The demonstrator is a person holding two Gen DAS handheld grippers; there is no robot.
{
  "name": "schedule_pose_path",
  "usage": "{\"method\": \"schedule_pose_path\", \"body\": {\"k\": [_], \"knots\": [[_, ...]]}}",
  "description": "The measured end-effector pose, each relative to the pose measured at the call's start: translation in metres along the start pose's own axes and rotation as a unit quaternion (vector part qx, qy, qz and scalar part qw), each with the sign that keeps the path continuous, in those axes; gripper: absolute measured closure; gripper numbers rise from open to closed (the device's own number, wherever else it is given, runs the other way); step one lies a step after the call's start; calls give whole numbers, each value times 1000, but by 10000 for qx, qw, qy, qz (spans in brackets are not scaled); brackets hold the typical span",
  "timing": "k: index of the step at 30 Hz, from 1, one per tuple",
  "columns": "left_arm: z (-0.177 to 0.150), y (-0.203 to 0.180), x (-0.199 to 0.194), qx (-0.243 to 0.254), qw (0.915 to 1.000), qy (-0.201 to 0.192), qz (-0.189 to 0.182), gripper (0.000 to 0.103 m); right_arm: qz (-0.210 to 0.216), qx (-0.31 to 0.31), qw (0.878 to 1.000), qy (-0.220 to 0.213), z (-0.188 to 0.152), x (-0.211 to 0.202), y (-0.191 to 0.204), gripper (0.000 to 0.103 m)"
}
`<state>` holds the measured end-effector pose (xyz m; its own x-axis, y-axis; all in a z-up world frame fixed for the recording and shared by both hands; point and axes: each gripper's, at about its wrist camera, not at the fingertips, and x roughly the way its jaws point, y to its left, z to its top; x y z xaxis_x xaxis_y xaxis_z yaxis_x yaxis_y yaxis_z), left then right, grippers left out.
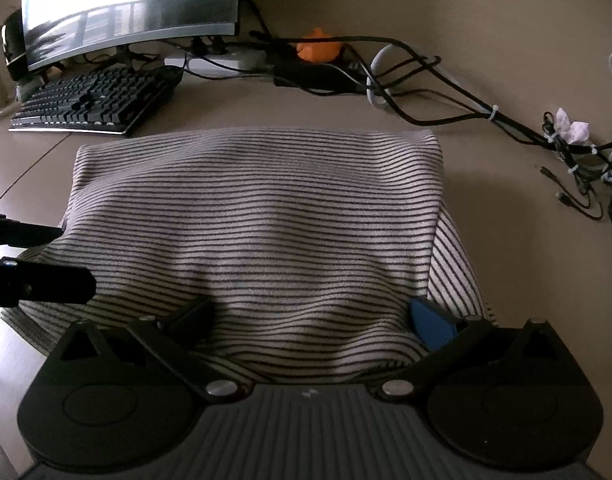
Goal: Fold clothes
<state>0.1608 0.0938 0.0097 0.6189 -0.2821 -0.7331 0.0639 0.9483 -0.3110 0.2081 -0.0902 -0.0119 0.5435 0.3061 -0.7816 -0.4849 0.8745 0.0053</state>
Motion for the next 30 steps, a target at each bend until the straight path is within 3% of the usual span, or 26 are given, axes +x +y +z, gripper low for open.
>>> {"method": "schedule_pose_path", "body": {"k": [10,17,24,30], "knots": [[-2,-13,4,-231,9988,-127,415,0,307,28,9995,-1,-1,-2,-7,0],[-1,-6,2,-32,9999,-26,109,0,463,293,9985,-60,-1,-4,-15,0],[0,1,-2,61,9999,72,-116,0,-54,307,9994,-148,-4,-2,3,0],[-5,3,-7,64,9998,67,-176,0,129,308,9994,-50,-1,-2,-4,0]]}}
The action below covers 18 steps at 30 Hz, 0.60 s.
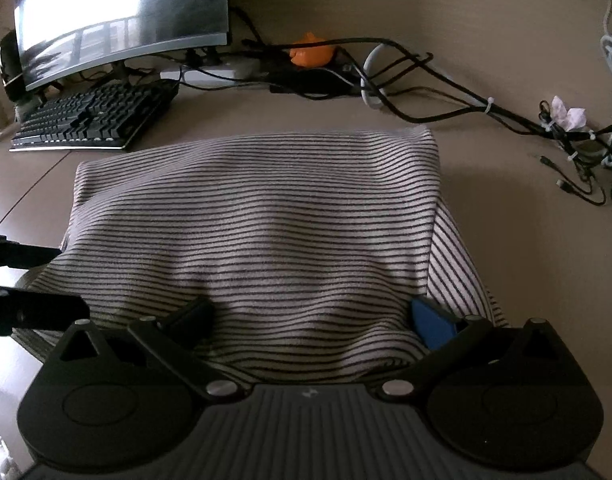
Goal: Fold clothes
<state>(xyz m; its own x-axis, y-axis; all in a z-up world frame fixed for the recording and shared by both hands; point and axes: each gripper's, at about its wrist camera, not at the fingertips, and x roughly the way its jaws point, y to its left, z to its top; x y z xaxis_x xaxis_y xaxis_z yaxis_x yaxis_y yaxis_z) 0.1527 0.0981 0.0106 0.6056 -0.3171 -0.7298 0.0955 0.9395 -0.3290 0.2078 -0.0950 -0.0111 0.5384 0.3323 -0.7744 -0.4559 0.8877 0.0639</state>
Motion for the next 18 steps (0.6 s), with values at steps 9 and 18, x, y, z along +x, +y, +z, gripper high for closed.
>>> {"method": "schedule_pose_path", "body": {"k": [9,18], "knots": [[1,6,-9,-714,9971,-254,11,0,1426,1479,9777,441,20,-4,-64,0],[-30,4,-53,-1378,9795,-416,1411,0,718,-617,9948,-387,-6,-27,-24,0]]}}
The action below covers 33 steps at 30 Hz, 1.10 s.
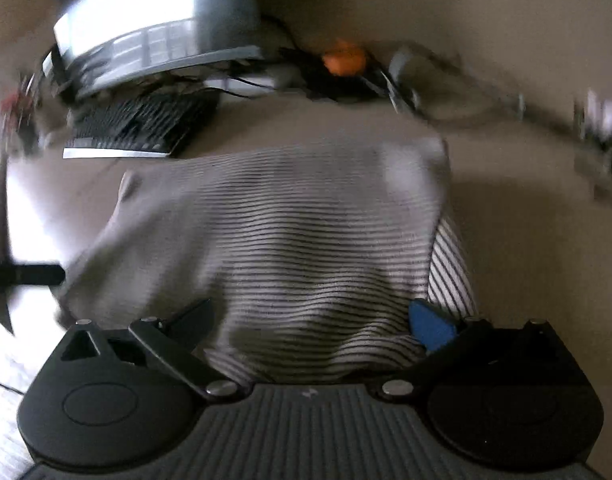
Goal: Fold clothes
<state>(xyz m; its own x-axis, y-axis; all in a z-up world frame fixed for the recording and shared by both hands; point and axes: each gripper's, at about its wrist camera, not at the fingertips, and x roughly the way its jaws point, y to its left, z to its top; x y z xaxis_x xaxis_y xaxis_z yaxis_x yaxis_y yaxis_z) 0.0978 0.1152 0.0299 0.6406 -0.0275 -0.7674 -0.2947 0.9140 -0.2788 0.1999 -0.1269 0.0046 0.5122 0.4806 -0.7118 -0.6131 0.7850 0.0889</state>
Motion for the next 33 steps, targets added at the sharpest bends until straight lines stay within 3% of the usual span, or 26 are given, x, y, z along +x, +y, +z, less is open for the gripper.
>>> {"method": "schedule_pose_path", "body": {"k": [4,7,8,9,13,16,24,33], "knots": [[0,5,11,-363,9977,154,-546,0,-626,-1234,9881,-670,-9,-19,24,0],[5,4,26,-315,9959,264,-803,5,-620,-1305,9870,-701,-10,-28,41,0],[7,3,30,-285,9956,342,-825,22,-541,-1227,9885,-699,-8,-31,48,0],[10,2,32,-255,9951,419,-853,32,-398,-1168,9899,-698,-8,-34,56,0],[18,-2,39,-172,9927,698,-967,32,261,-1677,9839,-554,-19,-29,97,5],[25,-9,36,-73,9918,772,-1017,32,453,-1894,9797,-474,-23,-17,122,9],[32,-19,32,120,9916,881,-939,28,122,-2662,9626,-486,-26,19,158,9],[35,-21,29,343,9914,887,-894,24,134,-2449,9688,-362,-16,27,157,24]]}}
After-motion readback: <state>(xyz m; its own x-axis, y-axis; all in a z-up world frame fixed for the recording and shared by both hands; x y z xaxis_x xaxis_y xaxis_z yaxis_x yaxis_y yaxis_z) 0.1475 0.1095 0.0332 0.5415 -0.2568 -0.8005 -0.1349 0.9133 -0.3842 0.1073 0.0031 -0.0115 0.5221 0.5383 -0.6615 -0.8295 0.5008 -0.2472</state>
